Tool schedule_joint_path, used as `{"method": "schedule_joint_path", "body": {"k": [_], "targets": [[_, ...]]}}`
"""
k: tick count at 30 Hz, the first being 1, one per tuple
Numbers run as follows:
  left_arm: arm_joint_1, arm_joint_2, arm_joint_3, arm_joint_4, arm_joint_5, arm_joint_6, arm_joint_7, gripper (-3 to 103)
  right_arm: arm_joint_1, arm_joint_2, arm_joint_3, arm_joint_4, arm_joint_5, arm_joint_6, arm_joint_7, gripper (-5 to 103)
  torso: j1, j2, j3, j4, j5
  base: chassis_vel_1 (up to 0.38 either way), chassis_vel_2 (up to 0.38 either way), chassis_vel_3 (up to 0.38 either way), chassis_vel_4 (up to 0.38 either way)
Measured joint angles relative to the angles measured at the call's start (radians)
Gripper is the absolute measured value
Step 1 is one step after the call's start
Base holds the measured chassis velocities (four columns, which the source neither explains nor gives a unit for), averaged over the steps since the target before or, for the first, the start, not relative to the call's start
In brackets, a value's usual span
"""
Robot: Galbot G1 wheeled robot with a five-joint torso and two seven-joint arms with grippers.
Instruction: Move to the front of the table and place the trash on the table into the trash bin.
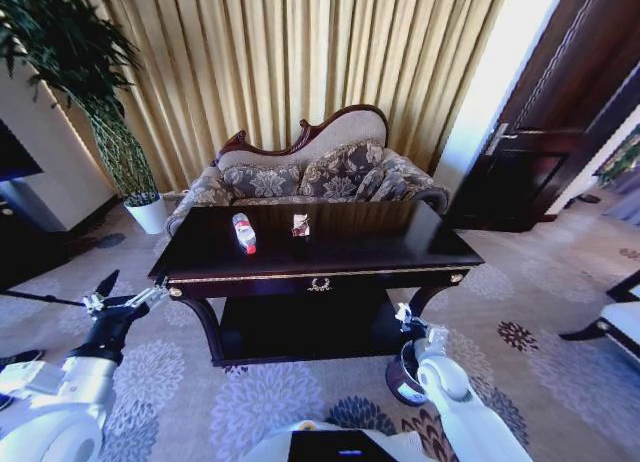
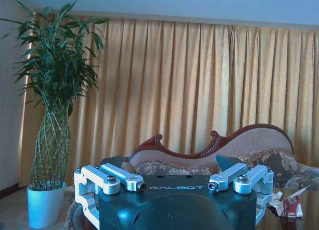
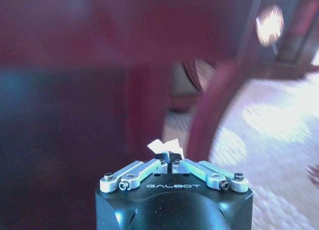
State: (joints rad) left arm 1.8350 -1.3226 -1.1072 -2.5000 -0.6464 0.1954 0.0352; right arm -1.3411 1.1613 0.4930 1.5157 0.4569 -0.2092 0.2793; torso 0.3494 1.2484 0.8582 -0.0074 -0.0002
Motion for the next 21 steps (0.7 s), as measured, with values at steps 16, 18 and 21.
{"method": "schedule_joint_path", "body": {"k": [16, 18, 21], "targets": [[0.004, -0.012, -0.003, 0.000, 0.017, 0.000, 0.000, 100, 0.218, -0.018, -0.033, -0.547, -0.122, 0.120, -0.024, 17, 0.000, 0.000, 0.000, 0.0000, 0.0000, 0.000, 0.000, 0.000, 0.000], [0.005, -0.012, -0.002, 0.000, 0.019, 0.000, -0.001, 100, 0.224, -0.018, -0.033, -0.555, -0.126, 0.123, -0.022, 22, 0.000, 0.000, 0.000, 0.0000, 0.0000, 0.000, 0.000, 0.000, 0.000], [0.007, -0.012, -0.002, 0.000, 0.022, -0.001, -0.001, 100, 0.225, -0.018, -0.033, -0.555, -0.129, 0.125, -0.019, 33, 0.000, 0.000, 0.000, -0.0001, 0.0001, 0.000, 0.000, 0.000, 0.000]]}}
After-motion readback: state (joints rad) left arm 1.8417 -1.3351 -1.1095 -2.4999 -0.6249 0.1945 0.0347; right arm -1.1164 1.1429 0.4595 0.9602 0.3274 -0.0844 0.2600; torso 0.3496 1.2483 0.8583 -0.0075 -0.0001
